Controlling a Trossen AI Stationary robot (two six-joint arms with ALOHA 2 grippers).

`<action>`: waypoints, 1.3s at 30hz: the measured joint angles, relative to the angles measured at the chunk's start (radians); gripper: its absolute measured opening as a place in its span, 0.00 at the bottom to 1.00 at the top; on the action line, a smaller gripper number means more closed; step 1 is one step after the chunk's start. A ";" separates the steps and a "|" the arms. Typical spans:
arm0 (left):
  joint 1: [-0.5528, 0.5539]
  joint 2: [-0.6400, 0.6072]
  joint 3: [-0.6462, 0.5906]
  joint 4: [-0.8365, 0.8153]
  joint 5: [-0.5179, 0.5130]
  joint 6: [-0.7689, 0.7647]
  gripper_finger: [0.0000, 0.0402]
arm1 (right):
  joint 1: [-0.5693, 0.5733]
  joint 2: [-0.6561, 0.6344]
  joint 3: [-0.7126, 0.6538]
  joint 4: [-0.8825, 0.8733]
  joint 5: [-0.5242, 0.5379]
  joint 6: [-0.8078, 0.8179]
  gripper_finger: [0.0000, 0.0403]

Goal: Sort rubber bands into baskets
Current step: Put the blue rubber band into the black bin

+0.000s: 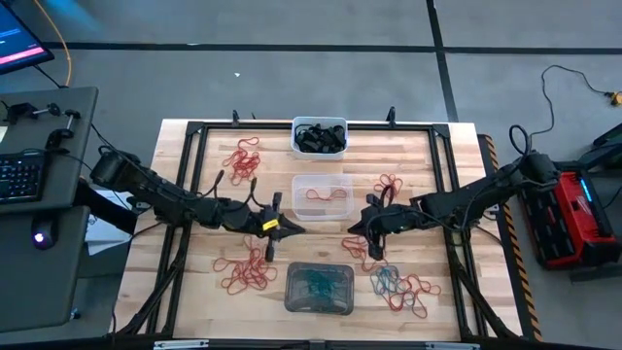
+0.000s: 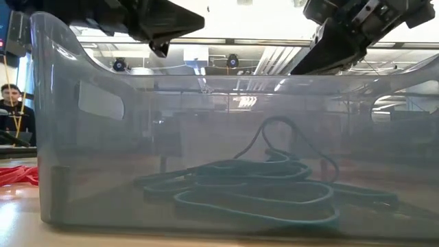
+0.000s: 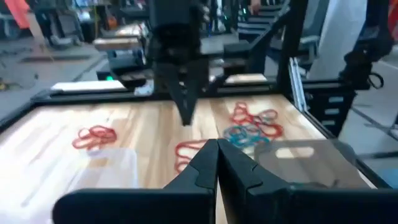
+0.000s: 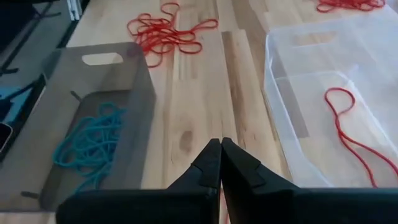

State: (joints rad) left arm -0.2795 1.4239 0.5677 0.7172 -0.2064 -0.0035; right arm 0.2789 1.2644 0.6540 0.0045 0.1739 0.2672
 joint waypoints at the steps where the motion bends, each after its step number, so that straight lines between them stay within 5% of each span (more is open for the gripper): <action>1: 0.005 0.000 -0.011 0.025 -0.009 0.006 0.00 | 0.008 0.000 0.000 0.000 0.015 0.008 0.00; 12: 0.023 0.001 -0.114 0.194 -0.032 0.017 0.00 | 0.134 0.000 0.111 -0.155 0.095 0.117 0.05; 25: 0.024 0.001 -0.114 0.196 -0.069 0.038 0.00 | 0.294 0.031 0.167 -0.684 0.029 0.636 0.27; 39: 0.024 0.001 -0.114 0.195 -0.088 0.042 0.00 | 0.405 0.240 0.166 -0.661 -0.022 0.644 0.27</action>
State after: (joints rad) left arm -0.2554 1.4246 0.4534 0.9119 -0.2943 0.0383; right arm 0.6842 1.5046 0.8196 -0.6569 0.1520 0.9108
